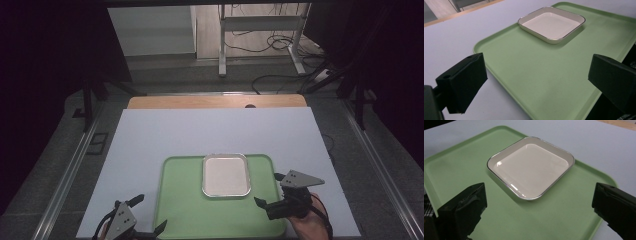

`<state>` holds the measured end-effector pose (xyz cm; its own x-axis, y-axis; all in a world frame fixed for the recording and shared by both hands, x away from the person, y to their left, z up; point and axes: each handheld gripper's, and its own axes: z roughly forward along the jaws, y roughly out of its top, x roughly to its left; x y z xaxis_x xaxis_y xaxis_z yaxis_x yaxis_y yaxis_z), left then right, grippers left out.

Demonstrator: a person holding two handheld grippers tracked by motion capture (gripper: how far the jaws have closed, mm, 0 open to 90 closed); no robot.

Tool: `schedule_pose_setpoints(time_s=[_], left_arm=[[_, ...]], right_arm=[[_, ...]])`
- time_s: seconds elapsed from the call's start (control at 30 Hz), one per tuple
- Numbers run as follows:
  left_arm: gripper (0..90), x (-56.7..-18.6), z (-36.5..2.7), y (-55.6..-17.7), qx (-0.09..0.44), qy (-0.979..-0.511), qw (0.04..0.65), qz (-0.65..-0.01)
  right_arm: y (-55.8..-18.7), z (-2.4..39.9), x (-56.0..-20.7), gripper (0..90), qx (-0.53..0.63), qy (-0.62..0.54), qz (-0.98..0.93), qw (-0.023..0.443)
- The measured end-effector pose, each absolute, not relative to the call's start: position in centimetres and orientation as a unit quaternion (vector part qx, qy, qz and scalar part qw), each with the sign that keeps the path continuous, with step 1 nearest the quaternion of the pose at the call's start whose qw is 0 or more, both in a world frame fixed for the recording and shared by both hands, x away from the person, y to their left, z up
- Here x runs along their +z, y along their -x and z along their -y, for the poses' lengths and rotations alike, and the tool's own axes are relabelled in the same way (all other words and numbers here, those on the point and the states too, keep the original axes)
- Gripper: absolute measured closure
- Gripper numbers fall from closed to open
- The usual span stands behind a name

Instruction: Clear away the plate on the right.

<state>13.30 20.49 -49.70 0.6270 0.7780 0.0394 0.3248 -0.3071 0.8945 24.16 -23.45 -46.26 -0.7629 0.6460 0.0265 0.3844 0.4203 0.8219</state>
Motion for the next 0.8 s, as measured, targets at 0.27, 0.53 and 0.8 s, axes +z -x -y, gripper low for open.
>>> schedule_pose_setpoints(time_s=[0.27, 0.53, 0.8], left_arm=[[1.8, -49.7, -20.5, -13.3, 0.243, -0.772, 0.467, -0.357], [1.8, -49.7, -20.5, -13.3, 0.243, -0.772, 0.467, -0.357], [1.8, -49.8, -20.5, -13.3, 0.242, -0.771, 0.467, -0.359]], right_arm=[[-23.4, 24.4, -46.0, 0.0, 0.440, -0.318, -0.826, 0.152], [-22.6, 25.5, -45.8, 0.0, 0.443, -0.326, -0.819, 0.160], [-22.0, 26.5, -45.8, 0.0, 0.435, -0.332, -0.819, 0.173]])
